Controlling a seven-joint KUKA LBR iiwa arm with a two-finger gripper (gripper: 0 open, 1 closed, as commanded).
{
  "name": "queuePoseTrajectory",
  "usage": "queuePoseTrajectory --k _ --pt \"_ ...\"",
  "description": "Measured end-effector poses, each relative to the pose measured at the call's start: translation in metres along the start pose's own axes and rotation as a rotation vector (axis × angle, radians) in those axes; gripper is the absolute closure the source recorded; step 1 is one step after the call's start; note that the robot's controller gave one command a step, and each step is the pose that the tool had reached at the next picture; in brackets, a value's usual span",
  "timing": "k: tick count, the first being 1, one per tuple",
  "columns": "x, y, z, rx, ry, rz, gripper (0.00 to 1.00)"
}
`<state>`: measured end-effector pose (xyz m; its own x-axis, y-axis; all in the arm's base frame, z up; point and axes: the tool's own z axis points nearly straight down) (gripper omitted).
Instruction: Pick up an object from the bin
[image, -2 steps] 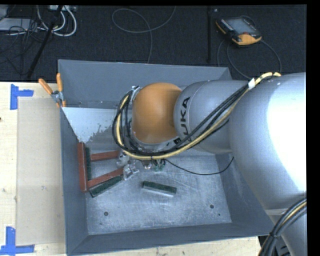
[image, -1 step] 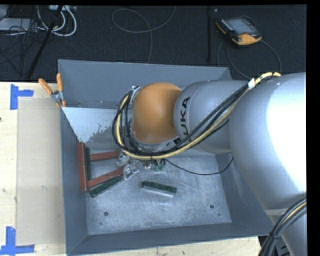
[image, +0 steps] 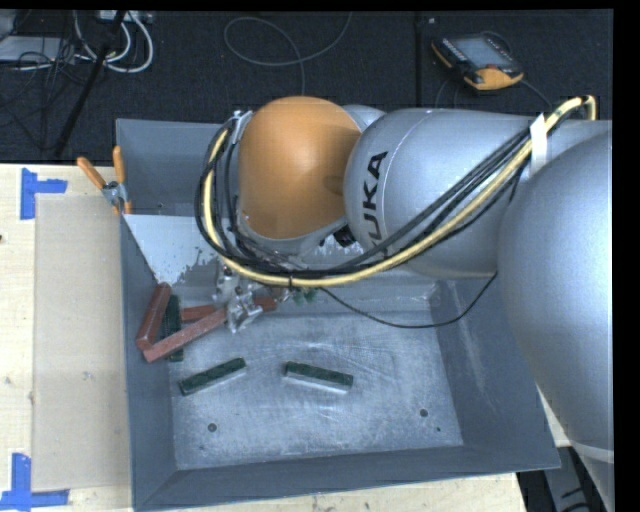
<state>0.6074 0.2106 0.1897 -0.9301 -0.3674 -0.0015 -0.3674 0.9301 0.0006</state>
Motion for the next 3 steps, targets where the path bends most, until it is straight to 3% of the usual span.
queuePoseTrajectory --k 1,2,3 --pt "0.000 0.000 0.000 0.000 0.000 0.001 1.00" --pt "0.009 -0.014 0.038 0.001 -0.003 0.077 1.00" --pt "-0.011 0.005 -0.106 0.000 -0.004 0.220 1.00"
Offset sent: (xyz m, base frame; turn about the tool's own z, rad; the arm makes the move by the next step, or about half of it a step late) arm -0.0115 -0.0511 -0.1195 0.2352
